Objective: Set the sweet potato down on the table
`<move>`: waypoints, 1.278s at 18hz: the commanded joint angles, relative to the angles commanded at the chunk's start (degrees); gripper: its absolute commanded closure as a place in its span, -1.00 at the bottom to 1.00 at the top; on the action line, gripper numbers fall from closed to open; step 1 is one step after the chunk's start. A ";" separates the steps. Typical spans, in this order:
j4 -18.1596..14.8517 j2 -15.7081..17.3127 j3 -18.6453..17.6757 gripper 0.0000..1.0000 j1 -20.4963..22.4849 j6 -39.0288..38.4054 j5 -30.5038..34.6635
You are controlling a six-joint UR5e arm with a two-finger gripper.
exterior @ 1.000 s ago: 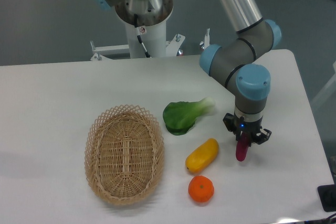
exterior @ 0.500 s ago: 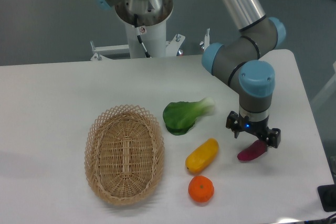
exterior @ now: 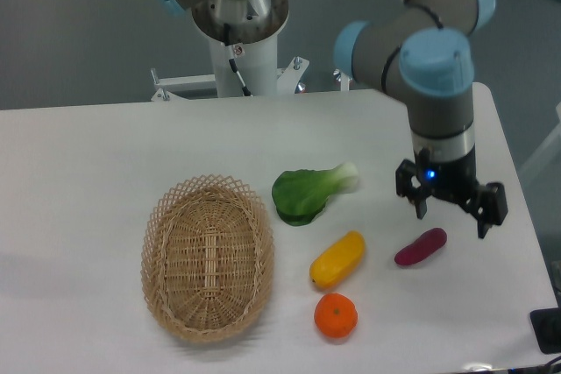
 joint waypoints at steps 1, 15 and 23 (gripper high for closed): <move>-1.06 0.53 -0.08 -1.00 1.31 2.46 -0.09; -11.62 5.54 -0.61 -1.00 10.20 17.16 -3.87; -11.53 5.54 -0.70 -1.00 9.94 17.08 -4.13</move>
